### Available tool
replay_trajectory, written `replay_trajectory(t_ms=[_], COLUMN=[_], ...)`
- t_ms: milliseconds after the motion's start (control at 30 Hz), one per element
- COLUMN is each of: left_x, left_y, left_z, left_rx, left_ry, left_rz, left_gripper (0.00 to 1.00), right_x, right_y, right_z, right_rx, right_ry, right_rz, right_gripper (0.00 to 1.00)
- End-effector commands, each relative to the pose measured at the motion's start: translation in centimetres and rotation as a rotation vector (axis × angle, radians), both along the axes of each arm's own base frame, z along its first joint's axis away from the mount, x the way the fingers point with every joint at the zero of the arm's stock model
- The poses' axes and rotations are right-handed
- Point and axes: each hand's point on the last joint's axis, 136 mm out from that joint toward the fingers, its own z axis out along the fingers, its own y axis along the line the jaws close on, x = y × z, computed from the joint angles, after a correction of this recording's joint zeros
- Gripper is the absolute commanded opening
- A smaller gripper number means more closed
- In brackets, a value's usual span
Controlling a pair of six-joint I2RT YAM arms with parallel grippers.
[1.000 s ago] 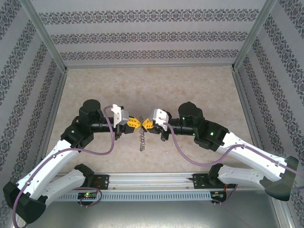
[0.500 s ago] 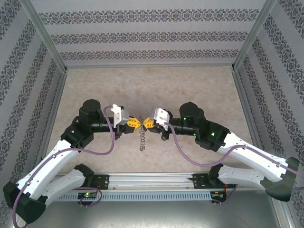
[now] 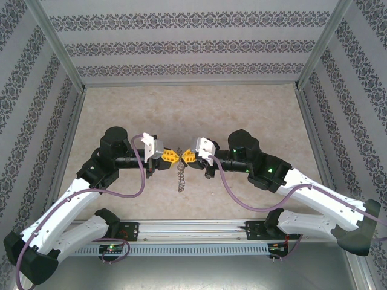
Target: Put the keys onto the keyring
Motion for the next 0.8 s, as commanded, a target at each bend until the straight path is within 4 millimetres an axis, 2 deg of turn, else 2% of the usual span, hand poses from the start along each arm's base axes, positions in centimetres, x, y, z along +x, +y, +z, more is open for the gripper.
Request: replay_trajectory(t_ms=[0,767], left_x=[-0.47,-0.54], left_y=[0.19,0.19], left_z=[2.05,2.1], left_rx=[-0.032,-0.035], left_ry=[-0.071,-0.073], left_rz=[-0.013,-0.015], left_gripper=[0.0,0.0], right_x=[0.5,0.63], right_y=[0.08,0.41], right_z=[0.31,0.02], right_rx=[0.024,0.002], right_ry=[0.004,0.012], right_rz=[-0.014,-0.007], right_gripper=[0.0,0.0])
